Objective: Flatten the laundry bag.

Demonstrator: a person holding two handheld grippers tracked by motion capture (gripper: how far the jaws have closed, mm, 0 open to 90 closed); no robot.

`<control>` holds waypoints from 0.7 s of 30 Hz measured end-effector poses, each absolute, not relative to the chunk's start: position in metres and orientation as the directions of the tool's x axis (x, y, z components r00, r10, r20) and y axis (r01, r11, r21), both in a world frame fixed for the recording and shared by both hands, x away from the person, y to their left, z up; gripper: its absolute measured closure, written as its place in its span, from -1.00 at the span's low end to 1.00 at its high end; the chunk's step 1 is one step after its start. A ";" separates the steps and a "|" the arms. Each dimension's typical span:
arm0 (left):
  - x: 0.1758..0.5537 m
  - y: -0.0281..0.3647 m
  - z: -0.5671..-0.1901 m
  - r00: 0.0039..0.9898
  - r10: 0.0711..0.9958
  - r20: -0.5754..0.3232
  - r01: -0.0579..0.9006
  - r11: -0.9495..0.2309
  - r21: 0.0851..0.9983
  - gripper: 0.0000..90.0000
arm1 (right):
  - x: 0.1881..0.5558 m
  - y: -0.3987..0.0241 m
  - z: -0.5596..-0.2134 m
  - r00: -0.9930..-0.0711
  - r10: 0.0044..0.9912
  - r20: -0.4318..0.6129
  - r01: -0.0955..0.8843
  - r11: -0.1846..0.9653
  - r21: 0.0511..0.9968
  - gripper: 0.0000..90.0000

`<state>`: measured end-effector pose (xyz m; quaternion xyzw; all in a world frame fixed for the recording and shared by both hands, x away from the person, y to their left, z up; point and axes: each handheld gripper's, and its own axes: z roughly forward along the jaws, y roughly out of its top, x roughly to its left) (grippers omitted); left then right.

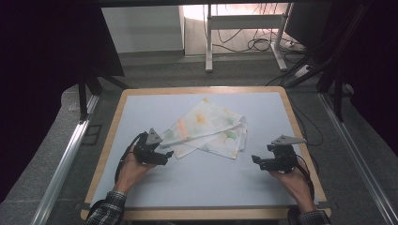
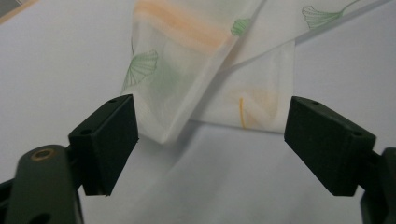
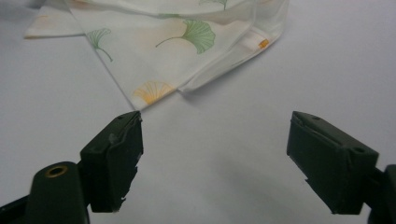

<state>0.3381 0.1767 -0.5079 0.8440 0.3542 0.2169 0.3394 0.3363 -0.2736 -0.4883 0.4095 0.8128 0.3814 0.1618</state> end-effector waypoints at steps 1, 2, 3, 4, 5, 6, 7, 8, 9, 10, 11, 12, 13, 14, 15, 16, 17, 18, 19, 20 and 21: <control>0.340 0.176 -0.508 0.659 0.741 0.128 0.448 -0.524 0.724 -0.59 | 0.338 -0.272 -0.488 -0.612 0.789 0.050 0.541 0.372 0.754 -0.54; 0.340 0.176 -0.508 0.659 0.741 0.128 0.448 -0.524 0.724 -0.53 | 0.338 -0.272 -0.488 -0.612 0.789 0.050 0.541 0.372 0.754 -0.54; 0.346 0.176 -0.507 0.685 0.726 0.067 0.455 -0.497 0.739 -0.47 | 0.342 -0.269 -0.487 -0.610 0.790 0.057 0.545 0.366 0.754 -0.45; 0.349 0.177 -0.507 0.690 0.723 0.043 0.457 -0.481 0.748 -0.44 | 0.344 -0.268 -0.487 -0.611 0.789 0.059 0.545 0.365 0.755 -0.40; 0.352 0.177 -0.507 0.696 0.717 0.030 0.458 -0.475 0.751 -0.40 | 0.346 -0.267 -0.487 -0.612 0.788 0.060 0.544 0.366 0.755 -0.34; 0.355 0.176 -0.506 0.699 0.715 0.029 0.455 -0.476 0.752 -0.36 | 0.348 -0.265 -0.487 -0.616 0.786 0.062 0.543 0.366 0.756 -0.29; 0.359 0.175 -0.507 0.699 0.714 0.037 0.452 -0.480 0.752 -0.35 | 0.349 -0.264 -0.487 -0.617 0.785 0.063 0.541 0.364 0.758 -0.24; 0.359 0.175 -0.507 0.699 0.714 0.037 0.452 -0.480 0.752 -0.35 | 0.349 -0.264 -0.487 -0.617 0.785 0.063 0.541 0.364 0.758 -0.24; 0.362 0.173 -0.507 0.700 0.712 0.047 0.448 -0.489 0.749 -0.35 | 0.351 -0.263 -0.487 -0.620 0.782 0.059 0.535 0.368 0.760 -0.17; 0.366 0.171 -0.508 0.702 0.710 0.054 0.444 -0.496 0.747 -0.34 | 0.354 -0.262 -0.487 -0.622 0.781 0.059 0.534 0.368 0.762 -0.10; 0.370 0.167 -0.510 0.703 0.708 0.067 0.439 -0.506 0.743 -0.35 | 0.359 -0.259 -0.487 -0.624 0.780 0.053 0.528 0.371 0.764 0.00; 0.372 0.165 -0.510 0.707 0.703 0.076 0.433 -0.515 0.739 -0.35 | 0.360 -0.258 -0.487 -0.624 0.779 0.055 0.532 0.373 0.760 0.02; 0.372 0.165 -0.510 0.707 0.703 0.076 0.433 -0.515 0.739 -0.36 | 0.363 -0.256 -0.488 -0.622 0.781 0.055 0.533 0.372 0.760 0.04; 0.375 0.161 -0.511 0.707 0.702 0.085 0.428 -0.521 0.738 -0.37 | 0.367 -0.253 -0.489 -0.625 0.779 0.053 0.533 0.376 0.758 0.05; 0.378 0.158 -0.512 0.712 0.697 0.088 0.423 -0.525 0.738 -0.36 | 0.370 -0.251 -0.490 -0.628 0.777 0.050 0.534 0.383 0.753 0.05; 0.381 0.156 -0.513 0.713 0.696 0.086 0.422 -0.524 0.740 -0.36 | 0.372 -0.249 -0.491 -0.628 0.777 0.046 0.535 0.388 0.751 0.05; 0.381 0.156 -0.513 0.713 0.696 0.086 0.422 -0.524 0.740 -0.36 | 0.372 -0.249 -0.491 -0.628 0.777 0.046 0.535 0.388 0.751 0.05; 0.384 0.152 -0.515 0.716 0.692 0.090 0.419 -0.529 0.738 -0.36 | 0.378 -0.243 -0.494 -0.625 0.779 0.047 0.541 0.389 0.746 0.01; 0.384 0.152 -0.515 0.716 0.692 0.090 0.419 -0.529 0.738 -0.36 | 0.378 -0.243 -0.494 -0.625 0.779 0.047 0.541 0.389 0.746 0.01; 0.388 0.147 -0.518 0.717 0.689 0.103 0.414 -0.540 0.732 -0.37 | 0.386 -0.237 -0.498 -0.618 0.785 0.045 0.552 0.392 0.736 -0.01; 0.390 0.145 -0.520 0.719 0.686 0.111 0.412 -0.549 0.728 -0.37 | 0.388 -0.235 -0.500 -0.615 0.787 0.041 0.555 0.395 0.732 -0.01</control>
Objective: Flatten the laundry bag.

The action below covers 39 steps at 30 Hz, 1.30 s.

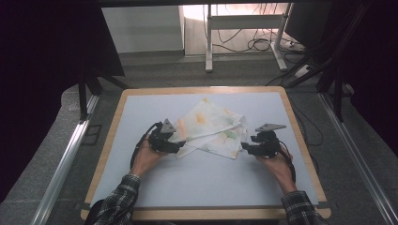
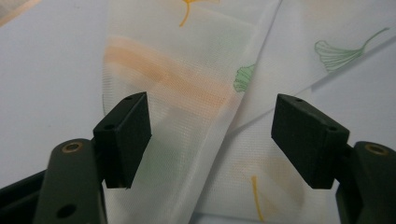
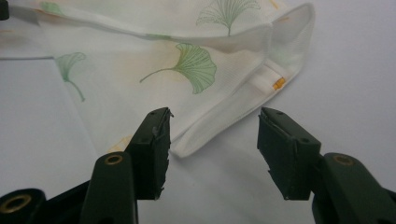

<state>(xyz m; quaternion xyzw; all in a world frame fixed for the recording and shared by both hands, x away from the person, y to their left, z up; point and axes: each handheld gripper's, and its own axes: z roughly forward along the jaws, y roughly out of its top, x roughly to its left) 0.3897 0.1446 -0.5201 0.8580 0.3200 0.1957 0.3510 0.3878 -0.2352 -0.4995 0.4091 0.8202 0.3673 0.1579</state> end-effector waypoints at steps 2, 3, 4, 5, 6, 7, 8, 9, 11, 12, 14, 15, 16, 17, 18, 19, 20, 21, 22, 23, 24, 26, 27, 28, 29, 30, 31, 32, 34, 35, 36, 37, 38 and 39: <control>0.393 0.140 -0.524 0.717 0.685 0.130 0.410 -0.565 0.716 -0.38 | 0.394 -0.230 -0.503 -0.619 0.785 0.038 0.561 0.408 0.720 0.02; 0.393 0.140 -0.524 0.717 0.685 0.130 0.410 -0.565 0.716 -0.37 | 0.394 -0.230 -0.503 -0.619 0.785 0.038 0.561 0.408 0.720 0.02; 0.395 0.137 -0.527 0.708 0.686 0.166 0.405 -0.587 0.701 -0.33 | 0.398 -0.226 -0.506 -0.614 0.789 0.019 0.573 0.428 0.699 0.14; 0.395 0.137 -0.527 0.708 0.686 0.166 0.405 -0.587 0.701 -0.27 | 0.398 -0.226 -0.506 -0.614 0.789 0.019 0.573 0.428 0.699 0.14; 0.396 0.137 -0.529 0.708 0.684 0.176 0.407 -0.598 0.690 -0.27 | 0.399 -0.224 -0.508 -0.614 0.789 0.016 0.581 0.438 0.686 0.21; 0.396 0.136 -0.530 0.701 0.687 0.192 0.409 -0.608 0.681 -0.12 | 0.400 -0.223 -0.510 -0.612 0.791 0.015 0.593 0.446 0.671 0.32; 0.398 0.136 -0.532 0.697 0.692 0.187 0.427 -0.610 0.667 0.11 | 0.400 -0.221 -0.512 -0.610 0.793 0.013 0.605 0.455 0.653 0.53; 0.399 0.136 -0.532 0.700 0.691 0.179 0.433 -0.610 0.663 0.28 | 0.400 -0.221 -0.512 -0.611 0.792 0.014 0.610 0.459 0.646 0.63; 0.400 0.137 -0.532 0.711 0.685 0.158 0.439 -0.609 0.660 0.64 | 0.400 -0.220 -0.514 -0.618 0.786 0.015 0.612 0.468 0.638 0.83; 0.400 0.137 -0.531 0.710 0.685 0.164 0.438 -0.611 0.659 0.75 | 0.400 -0.220 -0.513 -0.618 0.786 0.020 0.614 0.467 0.636 0.93; 0.399 0.140 -0.525 0.705 0.694 0.146 0.442 -0.591 0.674 0.90 | 0.400 -0.220 -0.511 -0.619 0.785 0.031 0.617 0.462 0.637 0.99; 0.398 0.143 -0.521 0.697 0.705 0.131 0.448 -0.571 0.688 0.92 | 0.399 -0.221 -0.510 -0.619 0.785 0.035 0.622 0.462 0.632 0.99; 0.398 0.143 -0.521 0.697 0.705 0.131 0.448 -0.571 0.688 0.93 | 0.399 -0.222 -0.509 -0.620 0.784 0.036 0.625 0.465 0.628 1.00; 0.398 0.154 -0.512 0.679 0.727 0.101 0.456 -0.526 0.718 0.93 | 0.399 -0.224 -0.508 -0.620 0.784 0.034 0.626 0.467 0.625 1.00; 0.397 0.161 -0.507 0.669 0.738 0.087 0.460 -0.503 0.731 0.94 | 0.399 -0.225 -0.507 -0.618 0.786 0.034 0.628 0.467 0.622 1.00; 0.397 0.168 -0.504 0.657 0.750 0.074 0.467 -0.481 0.742 0.94 | 0.399 -0.228 -0.506 -0.616 0.787 0.034 0.630 0.466 0.622 1.00; 0.397 0.175 -0.501 0.646 0.762 0.055 0.475 -0.457 0.752 0.94 | 0.399 -0.230 -0.504 -0.610 0.791 0.034 0.633 0.461 0.622 1.00; 0.397 0.175 -0.501 0.646 0.762 0.055 0.475 -0.457 0.752 0.94 | 0.399 -0.230 -0.504 -0.610 0.791 0.034 0.633 0.461 0.622 1.00; 0.396 0.192 -0.496 0.618 0.786 0.015 0.498 -0.406 0.767 0.94 | 0.398 -0.236 -0.501 -0.603 0.797 0.035 0.637 0.454 0.623 1.00; 0.395 0.200 -0.495 0.604 0.797 -0.003 0.509 -0.382 0.772 0.94 | 0.398 -0.239 -0.500 -0.601 0.799 0.030 0.635 0.454 0.624 1.00; 0.395 0.200 -0.495 0.604 0.797 -0.003 0.509 -0.382 0.772 0.94 | 0.398 -0.239 -0.500 -0.601 0.799 0.030 0.635 0.454 0.624 1.00; 0.393 0.217 -0.493 0.573 0.819 -0.033 0.533 -0.341 0.774 0.95 | 0.396 -0.249 -0.496 -0.585 0.811 0.029 0.641 0.440 0.628 1.00; 0.392 0.223 -0.493 0.563 0.825 -0.046 0.545 -0.328 0.772 0.95 | 0.396 -0.252 -0.495 -0.579 0.815 0.032 0.645 0.434 0.629 1.00; 0.390 0.236 -0.494 0.535 0.843 -0.066 0.573 -0.304 0.761 1.00 | 0.395 -0.257 -0.493 -0.574 0.818 0.035 0.647 0.427 0.631 1.00; 0.390 0.236 -0.494 0.535 0.843 -0.066 0.573 -0.304 0.761 1.00 | 0.395 -0.257 -0.493 -0.574 0.818 0.035 0.647 0.427 0.631 1.00; 0.389 0.243 -0.496 0.511 0.858 -0.061 0.592 -0.300 0.748 1.00 | 0.393 -0.267 -0.490 -0.555 0.831 0.030 0.653 0.413 0.635 1.00; 0.389 0.249 -0.499 0.499 0.864 -0.069 0.612 -0.295 0.734 1.00 | 0.393 -0.271 -0.490 -0.546 0.837 0.026 0.658 0.409 0.633 1.00; 0.390 0.256 -0.505 0.474 0.876 -0.091 0.646 -0.276 0.712 1.00 | 0.393 -0.275 -0.490 -0.539 0.841 0.034 0.663 0.400 0.632 1.00; 0.392 0.262 -0.511 0.466 0.879 -0.103 0.659 -0.267 0.703 0.96 | 0.393 -0.280 -0.492 -0.531 0.845 0.057 0.680 0.385 0.624 1.00; 0.392 0.262 -0.511 0.463 0.881 -0.096 0.654 -0.266 0.708 0.73 | 0.393 -0.280 -0.494 -0.534 0.844 0.055 0.683 0.391 0.617 1.00; 0.391 0.261 -0.509 0.475 0.875 -0.095 0.643 -0.272 0.716 0.52 | 0.393 -0.279 -0.495 -0.536 0.843 0.054 0.683 0.395 0.614 0.99; 0.389 0.259 -0.505 0.498 0.861 -0.101 0.624 -0.276 0.731 0.40 | 0.393 -0.278 -0.495 -0.540 0.840 0.044 0.677 0.404 0.615 0.97; 0.387 0.255 -0.502 0.525 0.845 -0.101 0.602 -0.284 0.746 0.33 | 0.392 -0.277 -0.494 -0.542 0.839 0.039 0.669 0.403 0.625 0.94; 0.387 0.255 -0.502 0.525 0.845 -0.101 0.602 -0.284 0.746 0.24 | 0.392 -0.277 -0.494 -0.545 0.838 0.039 0.660 0.399 0.636 0.86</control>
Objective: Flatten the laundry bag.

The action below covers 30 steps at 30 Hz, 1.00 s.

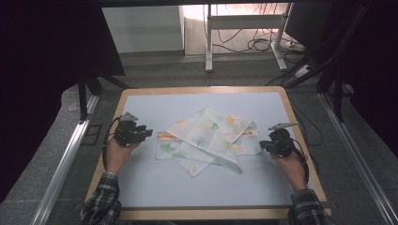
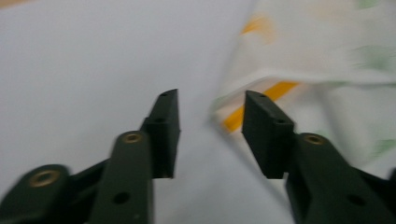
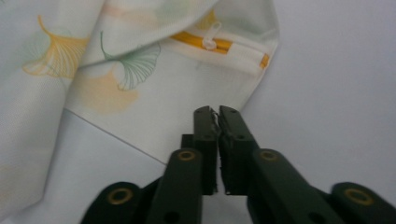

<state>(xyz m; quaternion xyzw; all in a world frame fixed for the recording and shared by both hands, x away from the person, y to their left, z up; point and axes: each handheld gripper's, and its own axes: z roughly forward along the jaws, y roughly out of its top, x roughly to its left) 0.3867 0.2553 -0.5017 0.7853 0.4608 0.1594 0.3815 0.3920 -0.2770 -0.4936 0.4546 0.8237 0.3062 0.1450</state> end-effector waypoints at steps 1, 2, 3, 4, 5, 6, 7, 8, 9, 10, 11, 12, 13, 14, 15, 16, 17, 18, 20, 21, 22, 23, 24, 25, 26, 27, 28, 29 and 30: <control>0.384 0.250 -0.498 0.550 0.830 -0.096 0.582 -0.297 0.757 0.12 | 0.392 -0.277 -0.493 -0.546 0.837 0.040 0.655 0.397 0.643 0.77; 0.381 0.243 -0.495 0.576 0.812 -0.092 0.562 -0.312 0.766 0.12 | 0.392 -0.277 -0.493 -0.546 0.837 0.040 0.655 0.397 0.643 0.77; 0.378 0.235 -0.493 0.607 0.791 -0.082 0.540 -0.334 0.772 0.04 | 0.391 -0.277 -0.493 -0.544 0.838 0.039 0.651 0.392 0.649 0.69; 0.372 0.218 -0.491 0.655 0.753 -0.061 0.505 -0.377 0.776 -0.06 | 0.390 -0.279 -0.492 -0.545 0.837 0.043 0.649 0.389 0.654 0.60; 0.370 0.208 -0.490 0.677 0.733 -0.059 0.493 -0.392 0.777 -0.10 | 0.390 -0.280 -0.492 -0.544 0.838 0.043 0.648 0.387 0.657 0.56; 0.370 0.208 -0.490 0.677 0.733 -0.059 0.493 -0.392 0.777 -0.16 | 0.390 -0.280 -0.492 -0.544 0.838 0.043 0.648 0.387 0.657 0.56; 0.367 0.188 -0.490 0.720 0.692 -0.052 0.465 -0.426 0.776 -0.21 | 0.388 -0.282 -0.492 -0.546 0.836 0.048 0.644 0.382 0.663 0.43; 0.367 0.188 -0.490 0.720 0.692 -0.052 0.465 -0.426 0.776 -0.23 | 0.388 -0.283 -0.492 -0.549 0.834 0.051 0.641 0.382 0.666 0.38; 0.366 0.178 -0.490 0.740 0.671 -0.046 0.451 -0.445 0.774 -0.23 | 0.388 -0.283 -0.492 -0.549 0.834 0.051 0.641 0.382 0.666 0.38; 0.365 0.168 -0.490 0.758 0.651 -0.033 0.433 -0.465 0.773 -0.26 | 0.387 -0.283 -0.492 -0.550 0.834 0.047 0.638 0.383 0.668 0.33; 0.363 0.149 -0.491 0.792 0.609 -0.029 0.409 -0.496 0.766 -0.30 | 0.387 -0.286 -0.491 -0.553 0.832 0.042 0.632 0.387 0.672 0.24; 0.361 0.140 -0.492 0.810 0.586 -0.024 0.394 -0.515 0.761 -0.32 | 0.387 -0.286 -0.491 -0.551 0.834 0.041 0.628 0.382 0.678 0.21; 0.361 0.140 -0.492 0.810 0.586 -0.024 0.394 -0.515 0.761 -0.33 | 0.387 -0.286 -0.491 -0.551 0.834 0.041 0.628 0.382 0.678 0.21; 0.359 0.129 -0.494 0.829 0.558 -0.019 0.376 -0.533 0.758 -0.33 | 0.386 -0.287 -0.490 -0.550 0.834 0.039 0.625 0.380 0.682 0.18; 0.357 0.120 -0.497 0.843 0.538 -0.024 0.367 -0.542 0.756 -0.33 | 0.386 -0.289 -0.489 -0.549 0.835 0.039 0.625 0.379 0.683 0.14; 0.356 0.113 -0.499 0.851 0.524 -0.030 0.363 -0.547 0.754 -0.32 | 0.386 -0.290 -0.489 -0.545 0.838 0.041 0.625 0.373 0.686 0.12; 0.353 0.095 -0.504 0.874 0.486 -0.024 0.341 -0.576 0.743 -0.32 | 0.387 -0.291 -0.490 -0.543 0.839 0.039 0.624 0.372 0.687 0.11; 0.353 0.086 -0.507 0.887 0.462 -0.011 0.324 -0.605 0.727 -0.32 | 0.387 -0.292 -0.490 -0.542 0.839 0.041 0.625 0.370 0.687 0.10; 0.352 0.068 -0.513 0.897 0.441 0.024 0.296 -0.641 0.708 -0.33 | 0.387 -0.292 -0.490 -0.541 0.840 0.041 0.626 0.370 0.686 0.10; 0.352 0.068 -0.513 0.897 0.441 0.024 0.296 -0.641 0.708 -0.33 | 0.387 -0.292 -0.490 -0.541 0.840 0.041 0.626 0.370 0.686 0.10; 0.353 0.059 -0.518 0.895 0.443 0.049 0.290 -0.663 0.691 -0.33 | 0.387 -0.292 -0.490 -0.543 0.839 0.041 0.626 0.372 0.685 0.09; 0.354 0.055 -0.521 0.892 0.447 0.065 0.288 -0.673 0.682 -0.33 | 0.386 -0.291 -0.490 -0.545 0.838 0.038 0.625 0.375 0.685 0.09; 0.357 0.049 -0.530 0.885 0.456 0.092 0.289 -0.694 0.659 -0.28 | 0.386 -0.290 -0.490 -0.549 0.835 0.037 0.621 0.378 0.687 0.08; 0.357 0.049 -0.530 0.885 0.456 0.092 0.289 -0.694 0.659 -0.26 | 0.386 -0.290 -0.490 -0.549 0.835 0.037 0.621 0.378 0.687 0.08; 0.358 0.051 -0.531 0.884 0.463 0.061 0.304 -0.671 0.677 -0.26 | 0.386 -0.289 -0.490 -0.552 0.833 0.035 0.621 0.383 0.683 0.08; 0.359 0.052 -0.532 0.889 0.457 0.008 0.326 -0.646 0.690 0.19 | 0.386 -0.288 -0.491 -0.556 0.831 0.033 0.617 0.385 0.686 0.08; 0.358 0.052 -0.531 0.890 0.455 0.015 0.322 -0.653 0.685 0.43 | 0.387 -0.288 -0.491 -0.557 0.830 0.031 0.617 0.389 0.684 0.08; 0.357 0.051 -0.530 0.890 0.454 0.028 0.317 -0.665 0.676 0.73 | 0.387 -0.287 -0.491 -0.558 0.829 0.032 0.618 0.389 0.683 0.08; 0.357 0.050 -0.529 0.890 0.454 0.033 0.316 -0.669 0.673 0.89 | 0.387 -0.287 -0.491 -0.558 0.829 0.032 0.618 0.390 0.683 0.08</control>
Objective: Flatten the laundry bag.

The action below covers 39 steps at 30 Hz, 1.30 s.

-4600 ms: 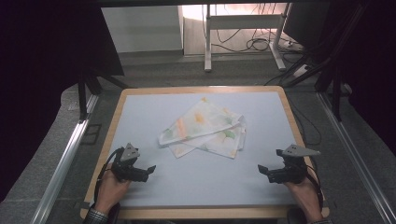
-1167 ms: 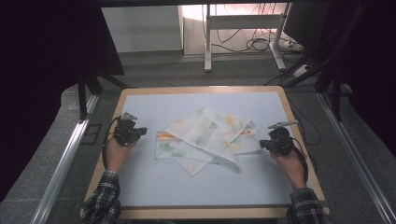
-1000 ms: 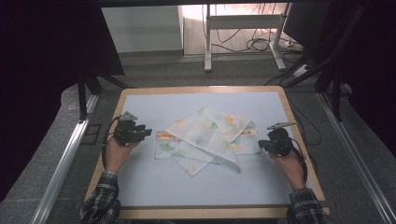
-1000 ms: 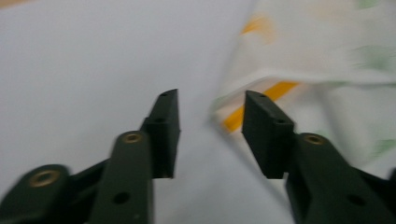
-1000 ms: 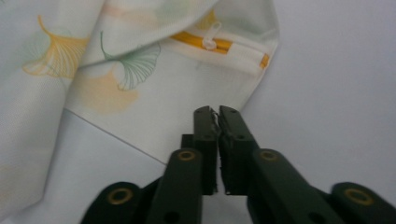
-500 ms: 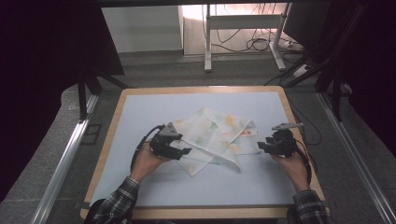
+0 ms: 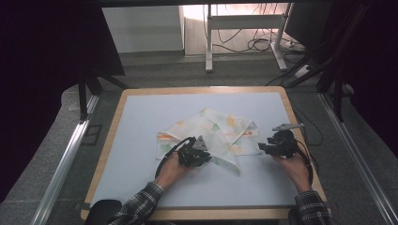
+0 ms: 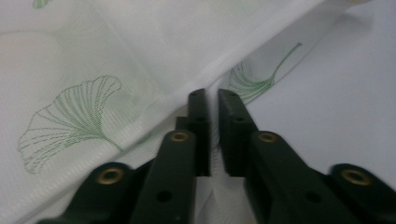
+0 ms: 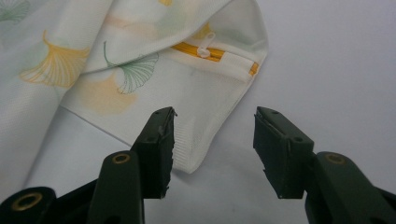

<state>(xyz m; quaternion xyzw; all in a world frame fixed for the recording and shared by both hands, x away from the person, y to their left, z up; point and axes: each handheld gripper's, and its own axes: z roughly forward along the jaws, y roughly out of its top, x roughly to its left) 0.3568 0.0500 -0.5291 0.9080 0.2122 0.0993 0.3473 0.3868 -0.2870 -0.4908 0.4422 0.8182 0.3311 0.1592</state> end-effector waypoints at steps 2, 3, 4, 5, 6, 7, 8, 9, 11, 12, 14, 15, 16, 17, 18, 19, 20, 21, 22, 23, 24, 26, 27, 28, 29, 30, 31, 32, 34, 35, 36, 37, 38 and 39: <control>0.356 0.051 -0.527 0.887 0.460 0.035 0.318 -0.664 0.677 0.98 | 0.387 -0.286 -0.491 -0.559 0.829 0.027 0.617 0.394 0.681 0.08; 0.357 0.053 -0.524 0.886 0.462 0.024 0.320 -0.649 0.690 0.98 | 0.386 -0.286 -0.491 -0.561 0.828 0.024 0.614 0.396 0.683 0.08; 0.357 0.053 -0.524 0.886 0.462 0.024 0.320 -0.649 0.690 0.98 | 0.386 -0.286 -0.490 -0.565 0.825 0.019 0.611 0.402 0.682 0.08; 0.358 0.060 -0.516 0.881 0.473 -0.010 0.335 -0.608 0.720 0.98 | 0.386 -0.285 -0.490 -0.568 0.823 0.017 0.609 0.406 0.682 0.08; 0.358 0.060 -0.516 0.881 0.473 -0.010 0.335 -0.608 0.720 0.98 | 0.386 -0.285 -0.490 -0.568 0.823 0.017 0.609 0.406 0.682 0.08; 0.359 0.069 -0.505 0.870 0.492 -0.040 0.348 -0.553 0.757 0.98 | 0.385 -0.284 -0.489 -0.573 0.820 0.017 0.604 0.408 0.685 0.08; 0.359 0.069 -0.505 0.870 0.492 -0.040 0.348 -0.553 0.757 0.98 | 0.385 -0.284 -0.489 -0.573 0.820 0.017 0.604 0.408 0.685 0.08; 0.361 0.081 -0.494 0.854 0.518 -0.042 0.349 -0.513 0.784 0.98 | 0.385 -0.281 -0.489 -0.580 0.814 0.018 0.600 0.413 0.685 0.08; 0.364 0.095 -0.486 0.835 0.548 -0.055 0.361 -0.469 0.806 0.98 | 0.384 -0.277 -0.490 -0.588 0.808 0.016 0.594 0.419 0.686 0.10; 0.364 0.095 -0.486 0.835 0.548 -0.055 0.361 -0.469 0.806 0.98 | 0.384 -0.277 -0.490 -0.588 0.808 0.016 0.594 0.419 0.686 0.10; 0.369 0.111 -0.479 0.810 0.582 -0.072 0.375 -0.420 0.826 0.98 | 0.384 -0.273 -0.490 -0.603 0.798 0.015 0.588 0.431 0.684 0.11; 0.370 0.118 -0.477 0.799 0.597 -0.074 0.380 -0.406 0.831 0.97 | 0.383 -0.267 -0.490 -0.617 0.787 0.017 0.581 0.441 0.684 0.12; 0.373 0.128 -0.474 0.779 0.621 -0.085 0.394 -0.380 0.837 0.97 | 0.383 -0.264 -0.490 -0.622 0.783 0.016 0.579 0.446 0.683 0.13; 0.375 0.133 -0.473 0.771 0.630 -0.095 0.402 -0.366 0.839 0.96 | 0.384 -0.261 -0.491 -0.631 0.776 0.018 0.575 0.452 0.682 0.13; 0.377 0.137 -0.473 0.763 0.637 -0.109 0.414 -0.353 0.839 0.96 | 0.384 -0.258 -0.491 -0.638 0.770 0.016 0.572 0.459 0.680 0.13; 0.379 0.141 -0.472 0.759 0.640 -0.119 0.420 -0.343 0.840 0.96 | 0.384 -0.254 -0.492 -0.645 0.764 0.015 0.568 0.467 0.677 0.13; 0.379 0.141 -0.472 0.759 0.640 -0.119 0.420 -0.343 0.840 0.96 | 0.384 -0.254 -0.492 -0.645 0.764 0.015 0.568 0.467 0.677 0.13; 0.383 0.144 -0.471 0.756 0.640 -0.137 0.430 -0.329 0.841 0.95 | 0.385 -0.247 -0.493 -0.662 0.749 0.016 0.560 0.480 0.675 0.14; 0.384 0.145 -0.470 0.757 0.638 -0.144 0.434 -0.325 0.841 0.95 | 0.386 -0.243 -0.495 -0.670 0.742 0.018 0.556 0.486 0.674 0.15; 0.384 0.145 -0.470 0.757 0.638 -0.144 0.434 -0.325 0.841 0.95 | 0.387 -0.239 -0.496 -0.679 0.734 0.018 0.552 0.494 0.672 0.16; 0.389 0.146 -0.467 0.758 0.636 -0.148 0.438 -0.326 0.838 0.95 | 0.389 -0.235 -0.499 -0.685 0.728 0.016 0.548 0.501 0.670 0.18; 0.396 0.148 -0.463 0.753 0.641 -0.147 0.440 -0.325 0.837 0.94 | 0.394 -0.230 -0.505 -0.685 0.728 0.011 0.557 0.514 0.653 0.23; 0.401 0.148 -0.460 0.750 0.646 -0.146 0.439 -0.320 0.840 0.94 | 0.396 -0.229 -0.509 -0.683 0.730 0.003 0.565 0.525 0.636 0.25; 0.406 0.148 -0.458 0.745 0.651 -0.146 0.439 -0.312 0.843 0.94 | 0.397 -0.228 -0.513 -0.680 0.734 -0.005 0.575 0.536 0.618 0.27; 0.413 0.148 -0.455 0.739 0.658 -0.146 0.443 -0.311 0.841 0.94 | 0.396 -0.229 -0.514 -0.679 0.734 -0.015 0.566 0.536 0.626 0.30; 0.413 0.148 -0.455 0.739 0.658 -0.146 0.443 -0.311 0.841 0.94 | 0.397 -0.229 -0.514 -0.676 0.737 -0.013 0.569 0.534 0.625 0.31; 0.420 0.147 -0.453 0.733 0.666 -0.137 0.443 -0.317 0.839 0.95 | 0.397 -0.230 -0.514 -0.674 0.739 -0.012 0.573 0.533 0.623 0.32; 0.427 0.146 -0.449 0.723 0.681 -0.119 0.444 -0.326 0.835 0.95 | 0.397 -0.230 -0.514 -0.674 0.739 -0.012 0.573 0.533 0.623 0.32; 0.453 0.143 -0.440 0.692 0.716 -0.094 0.455 -0.332 0.827 0.95 | 0.395 -0.230 -0.515 -0.670 0.742 -0.019 0.571 0.531 0.627 0.31; 0.462 0.143 -0.437 0.677 0.731 -0.086 0.462 -0.332 0.822 0.95 | 0.395 -0.229 -0.515 -0.670 0.742 -0.020 0.571 0.532 0.626 0.31; 0.462 0.143 -0.437 0.677 0.731 -0.086 0.462 -0.332 0.822 0.95 | 0.395 -0.229 -0.515 -0.670 0.742 -0.020 0.571 0.532 0.626 0.31; 0.481 0.144 -0.434 0.644 0.761 -0.069 0.479 -0.332 0.812 0.95 | 0.395 -0.229 -0.515 -0.671 0.742 -0.020 0.570 0.532 0.626 0.29; 0.481 0.144 -0.434 0.644 0.761 -0.069 0.479 -0.332 0.812 0.95 | 0.395 -0.229 -0.515 -0.671 0.742 -0.020 0.570 0.532 0.626 0.29; 0.492 0.145 -0.433 0.618 0.784 -0.066 0.497 -0.323 0.805 0.95 | 0.395 -0.229 -0.515 -0.671 0.741 -0.021 0.569 0.534 0.625 0.28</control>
